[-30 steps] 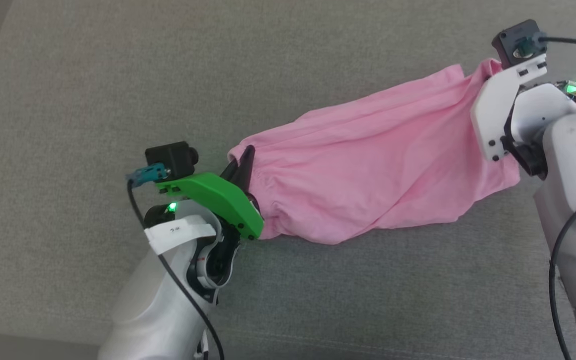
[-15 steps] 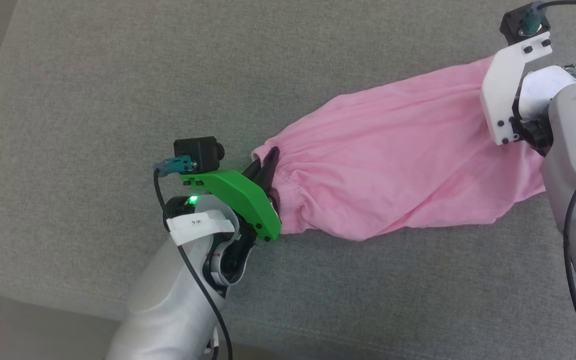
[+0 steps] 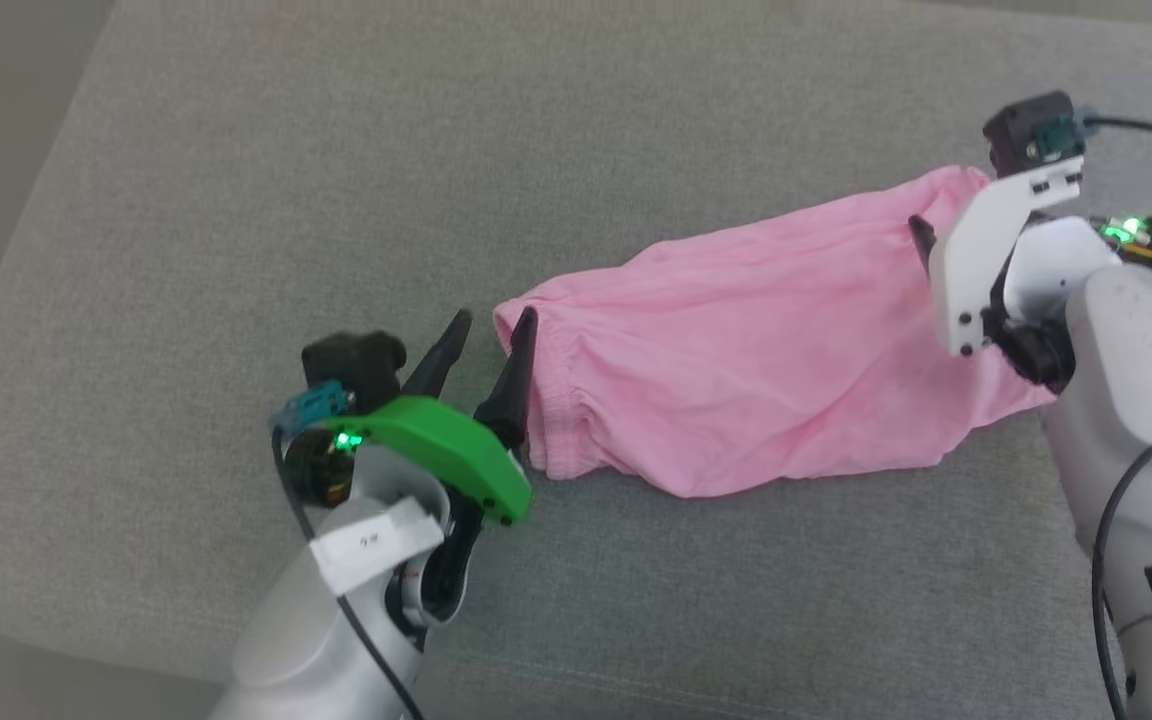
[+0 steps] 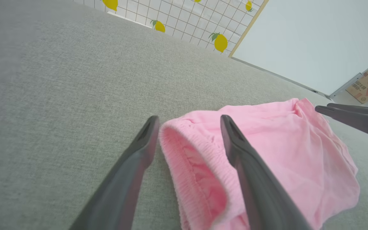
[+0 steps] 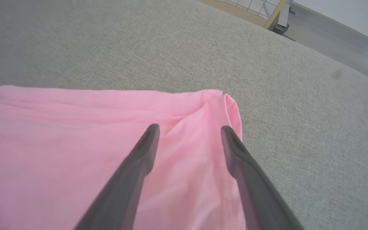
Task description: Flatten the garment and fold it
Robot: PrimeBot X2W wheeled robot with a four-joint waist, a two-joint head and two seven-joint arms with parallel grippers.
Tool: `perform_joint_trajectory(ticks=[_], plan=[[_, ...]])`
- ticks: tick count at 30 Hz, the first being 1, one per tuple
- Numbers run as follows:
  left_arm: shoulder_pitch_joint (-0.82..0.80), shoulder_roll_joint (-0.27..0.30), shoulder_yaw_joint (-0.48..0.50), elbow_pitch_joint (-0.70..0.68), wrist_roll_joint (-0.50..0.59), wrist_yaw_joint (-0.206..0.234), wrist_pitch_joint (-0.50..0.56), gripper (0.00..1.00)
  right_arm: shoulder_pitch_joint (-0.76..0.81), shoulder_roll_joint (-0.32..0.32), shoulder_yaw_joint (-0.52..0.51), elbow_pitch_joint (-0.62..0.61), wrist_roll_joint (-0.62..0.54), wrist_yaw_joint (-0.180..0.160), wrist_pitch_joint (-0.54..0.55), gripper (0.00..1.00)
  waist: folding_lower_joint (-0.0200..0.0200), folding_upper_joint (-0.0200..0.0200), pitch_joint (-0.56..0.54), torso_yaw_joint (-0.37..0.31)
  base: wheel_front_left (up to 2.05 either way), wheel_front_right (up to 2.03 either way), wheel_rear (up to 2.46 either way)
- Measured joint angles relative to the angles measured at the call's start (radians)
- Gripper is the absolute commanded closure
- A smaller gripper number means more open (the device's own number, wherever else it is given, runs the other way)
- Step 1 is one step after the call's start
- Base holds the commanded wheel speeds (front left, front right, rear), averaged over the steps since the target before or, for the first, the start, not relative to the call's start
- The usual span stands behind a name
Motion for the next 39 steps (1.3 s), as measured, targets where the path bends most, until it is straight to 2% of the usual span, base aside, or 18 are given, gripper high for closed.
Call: perform_joint_trajectory(ticks=[6,9,13,20,27,32,39], plan=[[0.069,0.046,0.016,-0.044,0.072,0.031,-0.108,0.0,0.094,-0.002,-0.047,-0.055,0.042,0.0,-0.09,0.0,0.0,0.0,-0.065,-0.014,0.0,0.0,0.0],[0.082,0.076,0.032,-0.072,0.165,0.052,-0.133,0.0,0.129,0.005,-0.086,-0.081,0.053,0.0,-0.132,0.0,-0.0001,0.0,-0.088,-0.02,0.0,0.0,0.0],[0.124,0.068,0.116,-0.172,0.298,0.06,-0.134,0.0,0.156,0.033,-0.147,-0.105,0.061,0.0,-0.165,0.0,-0.0001,0.0,-0.101,-0.028,0.0,0.0,0.0],[0.236,-0.003,0.268,-0.28,0.432,0.007,-0.138,0.0,0.161,0.08,-0.267,-0.093,0.059,0.0,-0.169,0.0,-0.0001,0.0,-0.085,-0.028,0.0,0.0,0.0],[0.281,-0.063,0.386,-0.305,0.462,-0.077,-0.138,0.0,0.13,0.104,-0.407,-0.004,0.002,0.0,-0.133,0.0,-0.0001,0.0,-0.055,-0.012,0.0,0.0,0.0],[0.28,-0.083,0.421,-0.306,0.482,-0.116,-0.138,0.0,0.084,0.113,-0.482,0.055,-0.073,0.0,-0.069,0.0,-0.0001,0.0,-0.03,0.004,0.0,0.0,0.0],[0.279,-0.09,0.432,-0.307,0.485,-0.133,-0.138,0.0,0.026,0.117,-0.559,0.1,-0.183,0.0,0.054,0.0,-0.0001,0.0,0.01,0.026,0.0,0.0,0.0]])
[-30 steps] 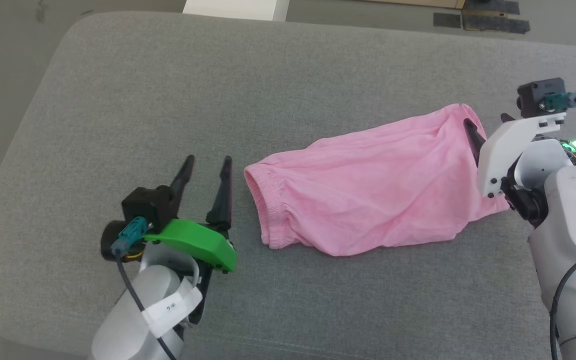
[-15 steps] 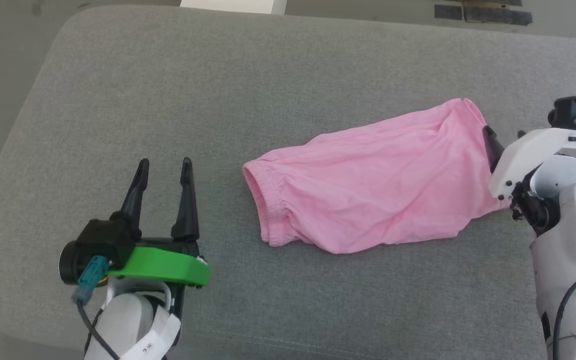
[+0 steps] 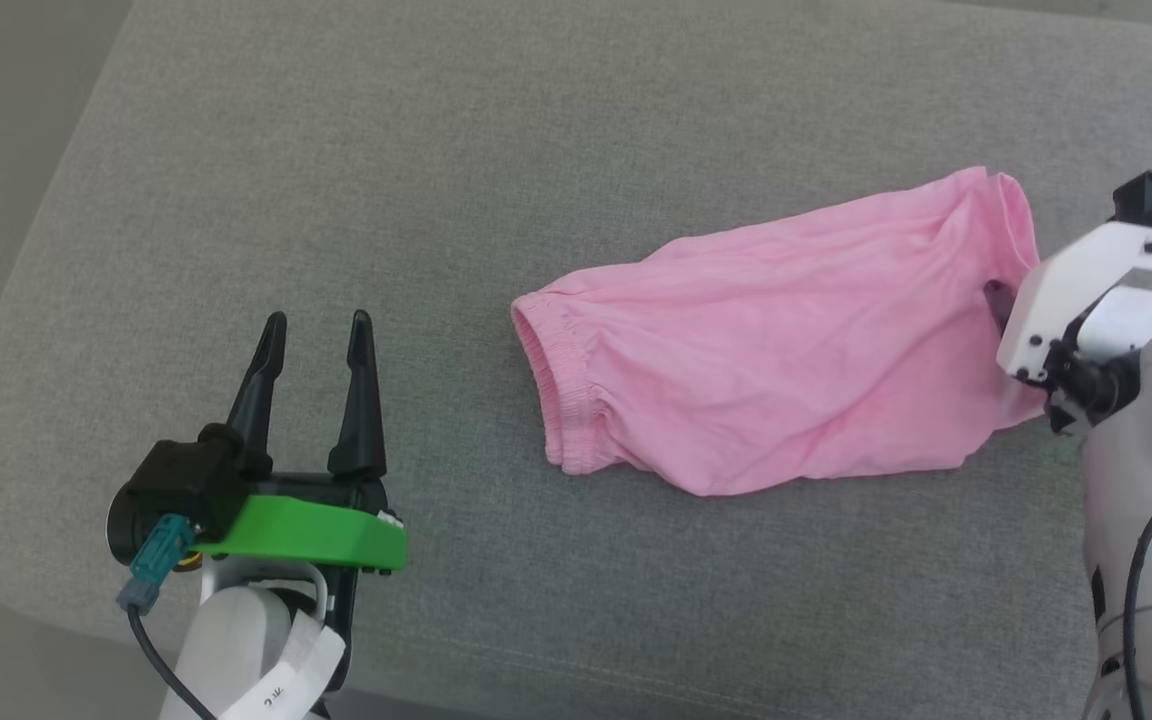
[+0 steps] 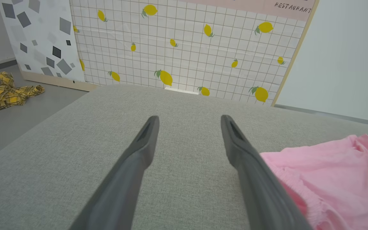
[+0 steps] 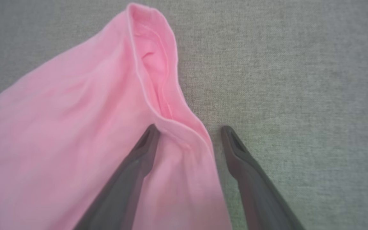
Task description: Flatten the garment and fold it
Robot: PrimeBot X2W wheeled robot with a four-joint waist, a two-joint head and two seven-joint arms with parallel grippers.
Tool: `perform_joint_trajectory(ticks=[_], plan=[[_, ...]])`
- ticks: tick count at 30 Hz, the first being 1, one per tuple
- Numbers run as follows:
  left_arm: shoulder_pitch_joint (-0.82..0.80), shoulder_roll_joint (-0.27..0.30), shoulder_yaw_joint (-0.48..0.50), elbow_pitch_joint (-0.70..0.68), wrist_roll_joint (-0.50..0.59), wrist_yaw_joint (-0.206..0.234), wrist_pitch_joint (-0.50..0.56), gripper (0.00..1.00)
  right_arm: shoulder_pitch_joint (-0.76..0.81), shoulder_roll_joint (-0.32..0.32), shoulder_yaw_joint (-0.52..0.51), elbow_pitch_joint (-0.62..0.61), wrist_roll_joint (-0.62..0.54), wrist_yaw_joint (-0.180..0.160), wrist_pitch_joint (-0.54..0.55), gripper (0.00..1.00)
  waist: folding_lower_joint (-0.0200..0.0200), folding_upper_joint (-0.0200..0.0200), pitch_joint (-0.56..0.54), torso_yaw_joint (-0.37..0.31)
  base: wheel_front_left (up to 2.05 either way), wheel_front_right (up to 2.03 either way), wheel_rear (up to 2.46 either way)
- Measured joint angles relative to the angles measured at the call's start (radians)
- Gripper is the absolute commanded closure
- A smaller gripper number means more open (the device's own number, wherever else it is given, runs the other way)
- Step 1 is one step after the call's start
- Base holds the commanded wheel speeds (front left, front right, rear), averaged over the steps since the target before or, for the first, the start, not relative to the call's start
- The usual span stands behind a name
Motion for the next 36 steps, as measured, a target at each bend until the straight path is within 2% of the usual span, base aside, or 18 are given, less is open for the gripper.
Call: perform_joint_trajectory(ticks=[3,4,5,7,8,17,21,30,36], plan=[[-0.001,-0.001,-0.004,-0.002,-0.004,0.0,0.0,0.0,-0.036,-0.003,-0.001,0.016,-0.005,0.0,0.064,0.0,0.0,0.0,0.015,0.008,0.0,0.0,0.0],[-0.002,-0.001,-0.005,-0.002,-0.006,0.001,0.0,0.0,-0.043,-0.004,0.001,0.019,-0.002,0.0,0.08,0.13,0.0,0.0,0.018,0.009,0.0,0.0,0.0],[-0.002,-0.001,-0.006,-0.003,-0.01,0.001,0.0,0.0,-0.051,-0.005,0.003,0.022,0.006,0.0,0.097,0.47,0.0,0.0,0.021,0.011,0.0,0.0,0.0],[-0.003,-0.001,-0.008,-0.005,-0.011,0.001,0.0,0.0,-0.057,-0.008,0.01,0.025,0.025,0.0,0.113,0.74,0.0,0.0,0.024,0.014,0.0,0.0,0.0],[-0.003,-0.001,-0.008,-0.005,-0.011,0.002,0.0,0.0,-0.057,-0.009,0.014,0.025,0.032,-0.001,0.113,1.0,0.0,0.0,0.024,0.015,0.0,0.0,0.0],[-0.004,-0.001,-0.015,-0.001,-0.011,0.006,0.0,0.0,-0.037,0.009,0.038,0.022,0.139,0.0,0.088,1.0,0.0001,0.0,0.007,0.01,0.0,0.0,0.0],[-0.003,-0.002,-0.018,0.009,-0.011,0.006,0.0,0.0,0.017,0.006,0.057,-0.014,0.149,0.0,0.051,1.0,0.0001,0.0,-0.017,-0.002,0.0,0.0,0.0],[0.011,-0.003,-0.028,0.027,-0.011,0.005,0.0,0.0,0.145,-0.093,-0.013,-0.159,0.022,0.0,0.014,1.0,0.0,0.0,-0.073,-0.032,0.0,0.0,0.0],[0.017,-0.003,-0.034,0.035,-0.011,0.005,0.0,0.0,0.207,-0.083,-0.066,-0.272,-0.07,0.0,0.016,1.0,0.0,0.0,-0.1,-0.054,0.0,0.0,0.0]])
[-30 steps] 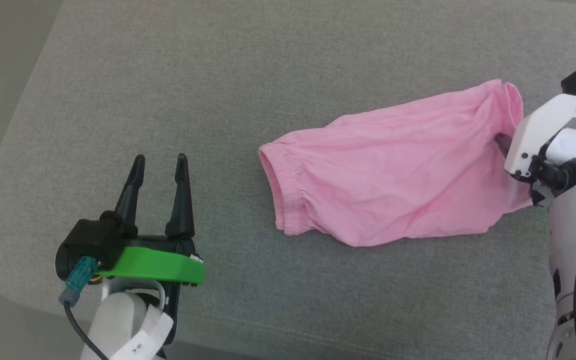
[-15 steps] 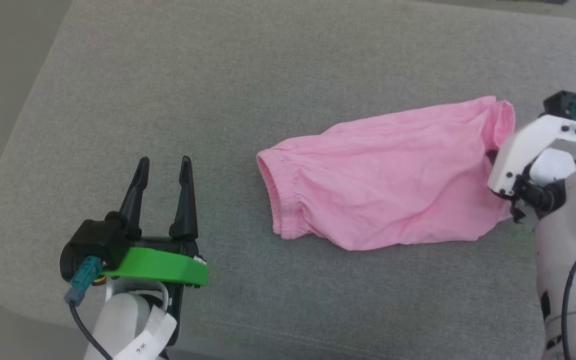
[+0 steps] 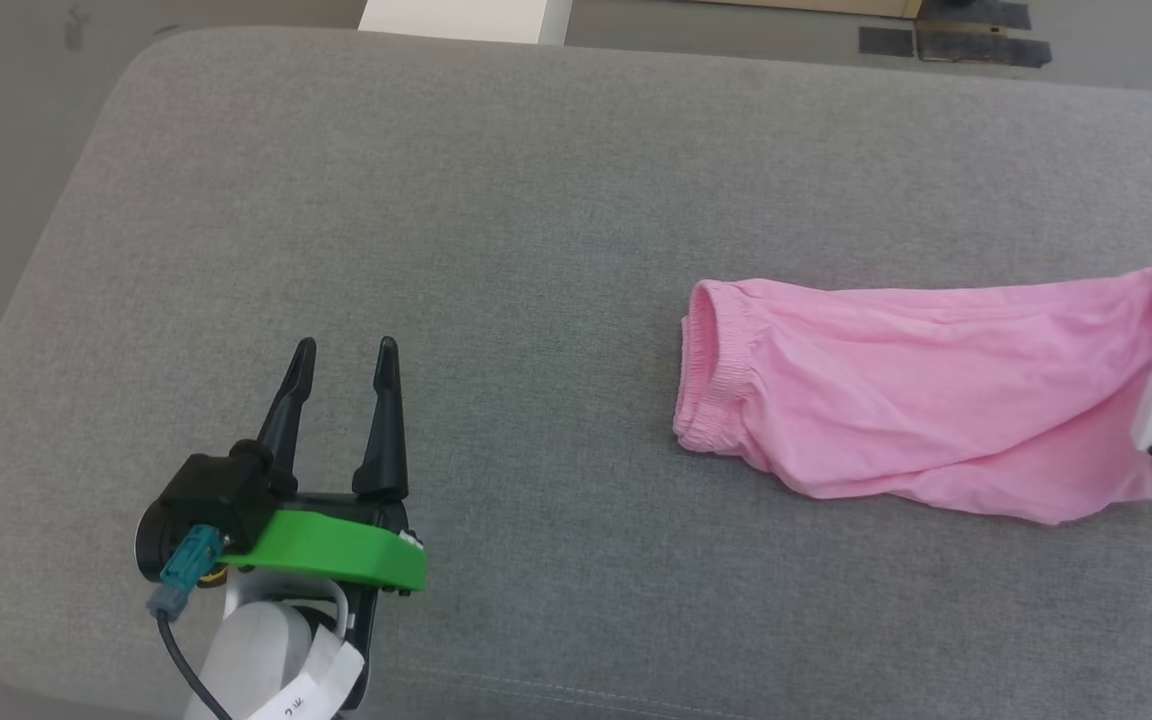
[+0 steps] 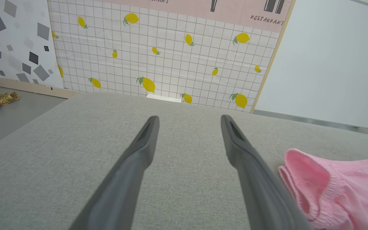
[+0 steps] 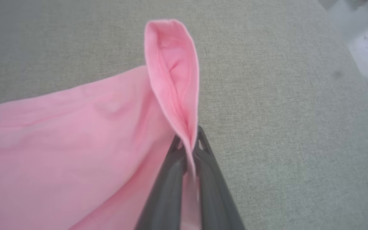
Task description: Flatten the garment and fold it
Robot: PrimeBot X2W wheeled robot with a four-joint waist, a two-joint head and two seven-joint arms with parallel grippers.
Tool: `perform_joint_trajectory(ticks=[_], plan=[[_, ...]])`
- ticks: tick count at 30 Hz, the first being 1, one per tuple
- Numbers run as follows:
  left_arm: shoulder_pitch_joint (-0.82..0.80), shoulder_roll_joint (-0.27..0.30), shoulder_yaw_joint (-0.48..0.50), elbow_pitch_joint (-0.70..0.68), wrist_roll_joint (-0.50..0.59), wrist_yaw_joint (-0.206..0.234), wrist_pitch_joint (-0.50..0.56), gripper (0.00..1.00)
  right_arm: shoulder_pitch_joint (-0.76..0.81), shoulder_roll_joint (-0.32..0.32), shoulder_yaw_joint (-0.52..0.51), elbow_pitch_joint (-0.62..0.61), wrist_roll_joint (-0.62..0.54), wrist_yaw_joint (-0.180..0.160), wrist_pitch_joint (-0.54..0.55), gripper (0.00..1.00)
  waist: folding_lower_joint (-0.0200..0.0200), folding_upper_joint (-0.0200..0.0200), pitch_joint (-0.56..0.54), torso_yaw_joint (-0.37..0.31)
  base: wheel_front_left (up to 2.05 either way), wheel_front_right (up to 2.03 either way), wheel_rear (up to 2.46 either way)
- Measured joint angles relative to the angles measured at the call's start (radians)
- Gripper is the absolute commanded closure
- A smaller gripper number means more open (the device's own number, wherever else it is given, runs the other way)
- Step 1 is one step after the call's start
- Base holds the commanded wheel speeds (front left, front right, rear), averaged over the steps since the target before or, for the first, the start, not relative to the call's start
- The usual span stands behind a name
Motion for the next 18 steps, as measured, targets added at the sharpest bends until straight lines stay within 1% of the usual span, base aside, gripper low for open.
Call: perform_joint_trajectory(ticks=[2,4,8,10,13,16,18], plan=[[0.0,0.0,-0.002,0.001,0.0,-0.001,0.0,0.0,0.007,0.018,0.02,-0.033,-0.011,0.0,0.002,1.0,0.0,0.0,-0.006,-0.006,0.0,0.0,0.0],[0.001,0.0,-0.003,0.005,0.0,-0.003,0.0,0.0,0.008,0.031,0.064,-0.068,-0.016,0.0,0.007,1.0,0.0,0.0,-0.011,-0.009,0.0,0.0,0.0],[0.005,0.0,-0.008,0.013,0.0,-0.005,0.0,0.0,0.023,0.054,0.199,-0.158,0.009,0.0,0.04,1.0,0.0,0.0,-0.024,-0.009,0.0,0.0,0.0],[0.007,0.0,-0.009,0.016,0.0,-0.006,0.0,0.0,0.039,0.065,0.285,-0.209,0.035,0.0,0.073,1.0,0.0,0.0,-0.029,-0.007,0.0,0.0,0.0],[0.01,0.0,-0.011,0.017,0.0,-0.01,0.0,0.0,0.062,0.073,0.448,-0.305,0.085,0.0,0.126,1.0,0.0,0.0,-0.035,0.0,0.0,0.0,0.0],[0.01,0.0,-0.013,0.018,0.0,-0.012,0.0,0.0,0.076,0.078,0.579,-0.376,0.119,0.0,0.163,1.0,0.0,0.0,-0.037,0.008,0.0,0.0,0.0],[0.01,0.0,-0.016,0.018,0.0,-0.012,0.0,0.0,0.079,0.082,0.647,-0.396,0.141,0.0,0.175,1.0,0.0,0.0,-0.035,0.013,0.0,0.0,0.0]])
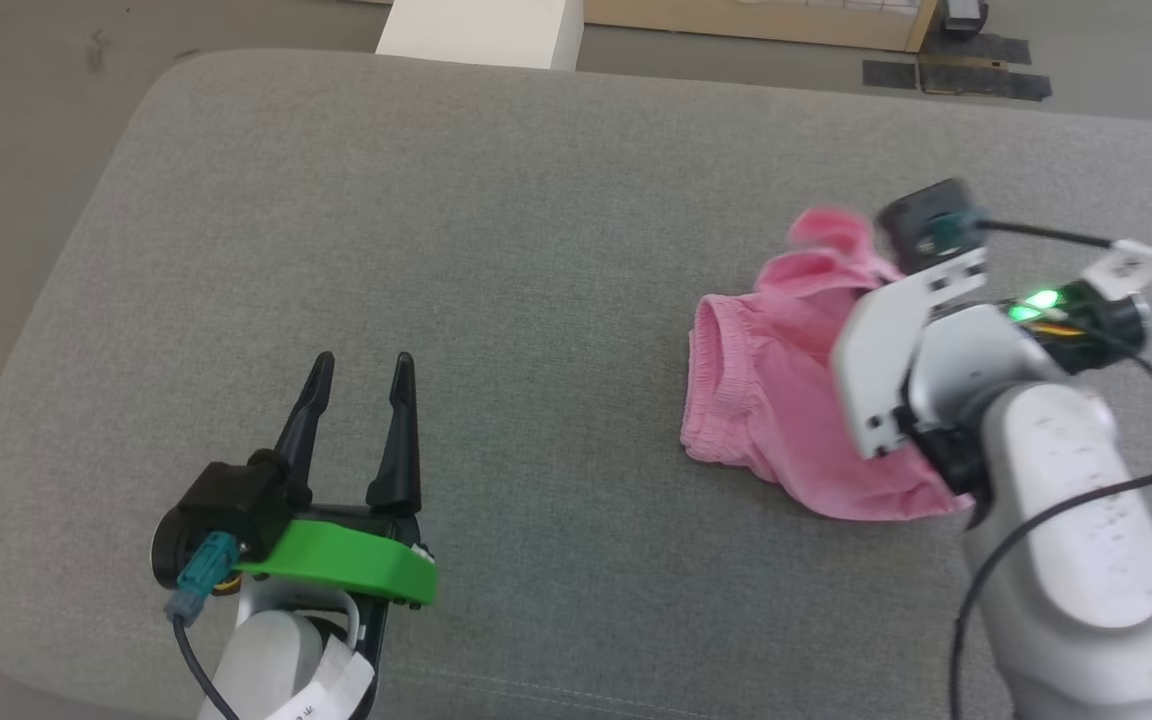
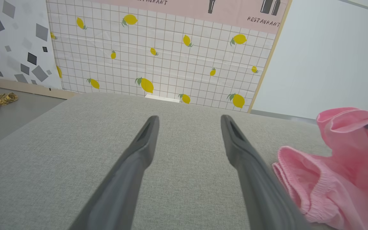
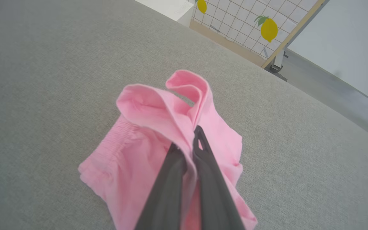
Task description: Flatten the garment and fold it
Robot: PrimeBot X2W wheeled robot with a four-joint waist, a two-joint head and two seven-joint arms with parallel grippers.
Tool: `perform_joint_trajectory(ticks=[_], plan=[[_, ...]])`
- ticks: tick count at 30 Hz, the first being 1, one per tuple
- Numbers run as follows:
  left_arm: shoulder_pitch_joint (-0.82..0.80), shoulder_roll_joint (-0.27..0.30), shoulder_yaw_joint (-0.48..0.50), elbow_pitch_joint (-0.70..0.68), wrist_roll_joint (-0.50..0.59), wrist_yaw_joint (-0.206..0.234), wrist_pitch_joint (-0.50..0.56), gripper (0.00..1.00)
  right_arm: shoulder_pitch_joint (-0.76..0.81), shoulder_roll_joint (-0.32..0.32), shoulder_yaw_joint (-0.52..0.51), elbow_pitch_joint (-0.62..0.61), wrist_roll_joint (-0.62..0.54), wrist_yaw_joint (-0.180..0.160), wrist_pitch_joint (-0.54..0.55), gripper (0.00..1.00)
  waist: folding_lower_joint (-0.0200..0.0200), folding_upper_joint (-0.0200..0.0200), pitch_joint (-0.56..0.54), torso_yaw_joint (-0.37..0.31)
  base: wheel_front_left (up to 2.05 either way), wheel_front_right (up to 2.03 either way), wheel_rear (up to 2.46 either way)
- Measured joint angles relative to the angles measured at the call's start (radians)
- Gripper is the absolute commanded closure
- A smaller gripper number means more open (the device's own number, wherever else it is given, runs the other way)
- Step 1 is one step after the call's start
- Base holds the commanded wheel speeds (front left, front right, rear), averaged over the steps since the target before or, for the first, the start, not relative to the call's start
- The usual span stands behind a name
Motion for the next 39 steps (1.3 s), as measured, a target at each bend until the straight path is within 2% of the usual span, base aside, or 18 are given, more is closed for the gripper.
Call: perform_joint_trajectory(ticks=[4,8,14,18,19,20,21,25,30,34,39], plan=[[-0.001,0.0,-0.016,-0.002,-0.001,0.0,0.0,0.0,-0.001,0.006,0.106,0.026,0.017,0.0,0.007,1.0,0.0,0.0,0.013,0.014,0.0,0.0,0.0],[-0.004,0.0,-0.028,-0.004,-0.021,0.0,0.0,0.0,-0.019,0.014,0.163,0.11,0.019,0.0,-0.013,1.0,0.0,0.0,0.033,0.03,0.0,0.0,0.0],[-0.013,0.0,-0.035,-0.012,-0.026,0.001,0.0,0.0,-0.069,0.02,0.193,0.26,0.02,0.0,-0.053,1.0,0.0,0.0,0.068,0.054,0.0,0.0,0.0],[-0.017,0.0,-0.038,-0.014,-0.026,0.003,0.0,0.0,-0.101,0.02,0.22,0.342,0.067,0.0,-0.064,1.0,0.0,0.0,0.087,0.064,0.0,0.0,0.0],[-0.017,0.0,-0.039,-0.014,-0.026,0.003,0.0,0.0,-0.103,0.02,0.225,0.35,0.078,0.0,-0.068,0.8,0.0,0.0,0.088,0.066,0.0,0.0,0.0],[-0.017,0.0,-0.04,-0.013,-0.026,0.003,0.0,0.0,-0.106,0.02,0.235,0.36,0.1,0.0,-0.077,0.45,0.0,0.0,0.088,0.067,0.0,0.0,0.0],[-0.017,0.0,-0.04,-0.012,-0.026,0.004,0.0,0.0,-0.108,0.019,0.242,0.367,0.127,0.0,-0.086,0.0,0.0001,0.0,0.086,0.067,0.0,0.0,0.0],[-0.016,0.0,-0.039,-0.007,-0.026,0.008,0.0,0.0,-0.108,0.022,0.243,0.358,0.235,0.0,-0.143,0.0,0.0,0.0,0.067,0.061,0.0,0.0,0.0],[-0.009,0.0,-0.025,-0.002,-0.026,0.008,0.0,0.0,-0.085,0.023,0.166,0.254,0.311,0.0,-0.281,0.0,0.0,0.0,0.027,0.039,0.0,0.0,0.0],[0.005,0.0,-0.012,0.001,-0.026,0.009,0.0,0.0,-0.017,0.023,0.078,0.149,0.31,0.0,-0.426,0.0,0.0,0.0,-0.007,0.015,0.0,0.0,0.0],[0.034,0.0,-0.002,0.006,-0.026,0.013,0.0,0.0,0.127,0.023,-0.03,-0.008,0.252,0.0,-0.596,0.0,0.0,0.0,-0.052,-0.026,0.0,0.0,0.0]])
